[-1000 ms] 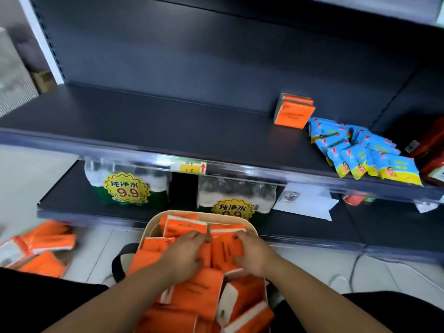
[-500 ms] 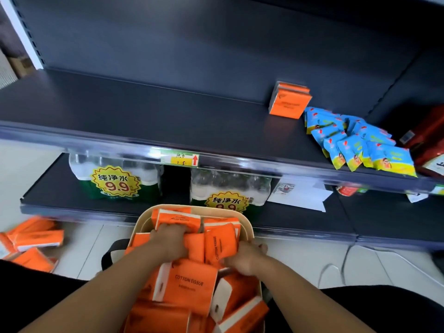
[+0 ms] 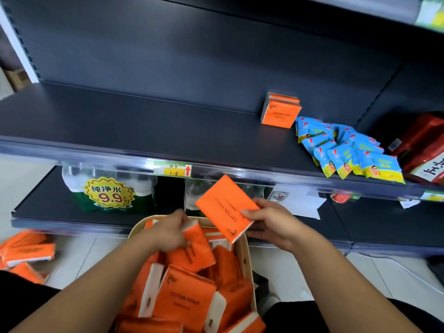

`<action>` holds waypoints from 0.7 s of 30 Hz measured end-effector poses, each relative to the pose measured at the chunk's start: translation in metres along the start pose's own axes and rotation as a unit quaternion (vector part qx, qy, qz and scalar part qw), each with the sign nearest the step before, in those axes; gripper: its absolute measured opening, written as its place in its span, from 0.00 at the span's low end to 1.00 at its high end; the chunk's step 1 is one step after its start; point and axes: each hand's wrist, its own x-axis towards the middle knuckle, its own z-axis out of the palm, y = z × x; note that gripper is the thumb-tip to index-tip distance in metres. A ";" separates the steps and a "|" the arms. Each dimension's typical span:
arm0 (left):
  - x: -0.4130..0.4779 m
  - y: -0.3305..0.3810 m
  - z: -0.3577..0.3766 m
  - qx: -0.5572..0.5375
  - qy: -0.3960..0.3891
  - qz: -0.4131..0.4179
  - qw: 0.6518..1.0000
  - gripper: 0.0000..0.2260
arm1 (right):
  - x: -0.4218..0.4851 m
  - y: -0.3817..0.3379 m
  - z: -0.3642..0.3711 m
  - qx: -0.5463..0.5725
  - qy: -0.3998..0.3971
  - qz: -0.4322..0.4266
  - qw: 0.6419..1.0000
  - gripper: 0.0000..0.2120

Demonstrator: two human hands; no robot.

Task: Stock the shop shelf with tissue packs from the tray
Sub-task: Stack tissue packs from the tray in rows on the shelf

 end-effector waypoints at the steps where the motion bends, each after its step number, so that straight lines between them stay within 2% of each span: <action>1: 0.000 0.003 -0.007 -0.075 0.018 -0.013 0.997 0.23 | -0.003 -0.002 0.000 0.013 -0.018 -0.013 1.000 0.13; 2: -0.001 0.004 -0.012 -0.165 0.027 -0.019 0.986 0.22 | -0.005 -0.003 0.001 0.022 -0.035 -0.022 0.999 0.14; 5: -0.009 0.013 -0.022 -0.397 0.007 -0.009 0.918 0.18 | -0.009 0.003 0.008 0.019 -0.046 -0.045 0.998 0.18; 8: -0.015 0.025 -0.022 -0.511 -0.014 0.010 0.859 0.17 | -0.010 0.008 0.016 0.012 -0.003 -0.073 0.997 0.17; 10: -0.016 0.028 -0.020 -0.546 -0.024 0.009 0.837 0.17 | -0.012 0.007 0.017 0.000 0.001 -0.085 0.996 0.16; 14: -0.016 0.032 -0.023 -0.553 -0.051 0.004 0.832 0.17 | -0.016 0.001 0.012 -0.015 -0.036 -0.091 0.995 0.17; 17: -0.005 0.043 -0.033 -0.556 -0.094 -0.010 0.826 0.17 | -0.008 -0.005 0.000 -0.071 -0.029 -0.109 0.991 0.17; 21: 0.026 0.072 -0.038 -0.476 -0.129 -0.009 0.870 0.34 | 0.011 -0.016 -0.016 -0.064 0.011 -0.142 0.988 0.18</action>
